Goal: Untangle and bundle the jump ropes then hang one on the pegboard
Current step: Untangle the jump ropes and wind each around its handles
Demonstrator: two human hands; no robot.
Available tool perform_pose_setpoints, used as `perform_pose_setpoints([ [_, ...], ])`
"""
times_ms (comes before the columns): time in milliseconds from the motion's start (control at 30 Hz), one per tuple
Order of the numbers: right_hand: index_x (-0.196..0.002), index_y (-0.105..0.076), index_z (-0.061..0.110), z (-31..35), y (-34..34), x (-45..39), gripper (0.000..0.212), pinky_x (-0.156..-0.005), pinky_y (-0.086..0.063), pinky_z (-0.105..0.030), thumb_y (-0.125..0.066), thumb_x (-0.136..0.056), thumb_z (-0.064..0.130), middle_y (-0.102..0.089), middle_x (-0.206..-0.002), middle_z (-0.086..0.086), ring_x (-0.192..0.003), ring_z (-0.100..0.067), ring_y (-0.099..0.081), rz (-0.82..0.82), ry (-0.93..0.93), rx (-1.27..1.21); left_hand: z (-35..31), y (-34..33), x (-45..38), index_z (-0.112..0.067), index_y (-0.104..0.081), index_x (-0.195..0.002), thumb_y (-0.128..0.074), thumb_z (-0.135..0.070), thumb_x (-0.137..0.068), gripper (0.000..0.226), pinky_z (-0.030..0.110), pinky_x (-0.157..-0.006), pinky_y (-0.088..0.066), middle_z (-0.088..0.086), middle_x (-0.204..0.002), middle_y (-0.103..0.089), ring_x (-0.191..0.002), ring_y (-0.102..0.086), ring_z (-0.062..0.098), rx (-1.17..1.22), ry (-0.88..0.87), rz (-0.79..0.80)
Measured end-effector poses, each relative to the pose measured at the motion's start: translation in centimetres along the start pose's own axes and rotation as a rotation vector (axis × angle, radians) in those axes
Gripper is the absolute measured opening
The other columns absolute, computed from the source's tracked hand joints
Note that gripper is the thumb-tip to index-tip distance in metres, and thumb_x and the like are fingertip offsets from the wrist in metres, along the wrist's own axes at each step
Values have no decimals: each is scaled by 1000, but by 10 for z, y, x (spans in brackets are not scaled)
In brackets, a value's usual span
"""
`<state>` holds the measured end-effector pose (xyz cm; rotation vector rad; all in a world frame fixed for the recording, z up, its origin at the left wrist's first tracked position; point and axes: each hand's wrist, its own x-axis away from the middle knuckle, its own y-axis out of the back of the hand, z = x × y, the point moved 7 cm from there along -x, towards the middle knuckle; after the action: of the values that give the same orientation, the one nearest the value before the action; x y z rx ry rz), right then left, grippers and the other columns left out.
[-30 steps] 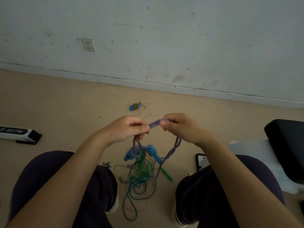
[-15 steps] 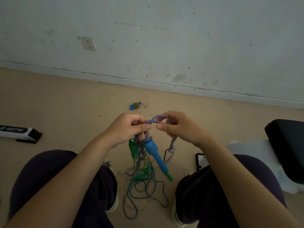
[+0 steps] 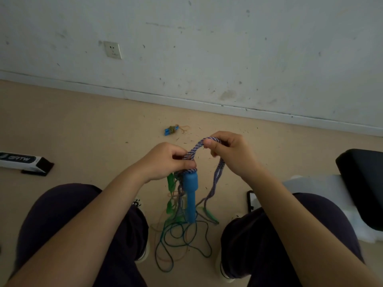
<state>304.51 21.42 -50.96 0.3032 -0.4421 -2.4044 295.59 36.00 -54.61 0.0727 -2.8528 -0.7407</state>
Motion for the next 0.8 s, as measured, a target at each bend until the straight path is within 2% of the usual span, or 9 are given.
perform_pose_setpoints([
  [33,-94,-69,15,-2,3,-1,8,-68,-45,-18,-68,-92,23,-65,-82,2,-73,-1,-57,-44,-3,19,1,3,0,-16,-78,-80,-77,-33,-85,18,29,-61,-42,3,-67,-67,-62,-55,9,29,-1,-47],
  [100,-106,-62,23,-5,11,-2,21,-80,-48,-21,-72,-88,26,-62,-103,0,-96,-6,-58,-138,-6,91,3,7,-1,-26,-78,-79,-77,-28,-86,6,20,-60,-48,-4,-69,-72,-62,-62,6,147,12,-131],
  [167,-101,-60,24,-5,14,-2,21,-79,-48,-20,-74,-86,27,-63,-100,3,-94,-6,-59,-145,-9,102,7,8,-1,-20,-78,-84,-76,-22,-87,4,21,-55,-49,-1,-66,-71,-55,-60,10,286,47,-194],
  [267,-97,-65,21,-6,-9,1,12,-73,-52,-24,-71,-88,27,-69,-86,5,-79,-8,-66,118,-67,-18,11,9,0,-5,-76,-93,-73,-18,-88,14,22,-50,-48,6,-66,-68,-52,-57,12,474,93,-248],
  [400,-125,-59,20,-10,-41,12,40,-88,-58,-41,-67,-90,38,-70,-105,-1,-92,-19,-70,379,-148,67,7,5,2,-12,-80,-82,-72,-26,-78,16,20,-47,-48,2,-65,-68,-53,-60,9,739,94,-191],
  [500,-129,-58,19,-4,-43,17,35,-74,-60,-41,-63,-96,30,-72,-96,-4,-78,-29,-71,409,-175,-94,7,3,2,-16,-80,-84,-71,-29,-76,18,19,-48,-48,0,-71,-70,-56,-61,7,804,104,-164],
  [633,-121,-58,16,-3,-37,15,32,-59,-51,-35,-68,-92,26,-67,-80,-3,-63,-23,-60,382,-197,-115,7,0,3,-18,-79,-90,-71,-34,-77,22,20,-52,-51,1,-81,-74,-65,-66,7,750,106,-125],
  [700,-113,-57,13,-5,-36,15,34,-56,-49,-35,-74,-87,26,-66,-82,-6,-60,-21,-59,366,-217,-125,5,-1,3,-17,-77,-94,-73,-35,-75,26,21,-55,-52,1,-85,-75,-69,-67,9,720,96,-99],
  [800,-107,-53,11,-7,-35,14,39,-52,-49,-32,-79,-81,25,-63,-99,-11,-60,-23,-59,322,-224,-138,4,0,2,-18,-75,-97,-73,-35,-77,26,22,-58,-53,0,-88,-75,-74,-69,10,692,78,-102],
])
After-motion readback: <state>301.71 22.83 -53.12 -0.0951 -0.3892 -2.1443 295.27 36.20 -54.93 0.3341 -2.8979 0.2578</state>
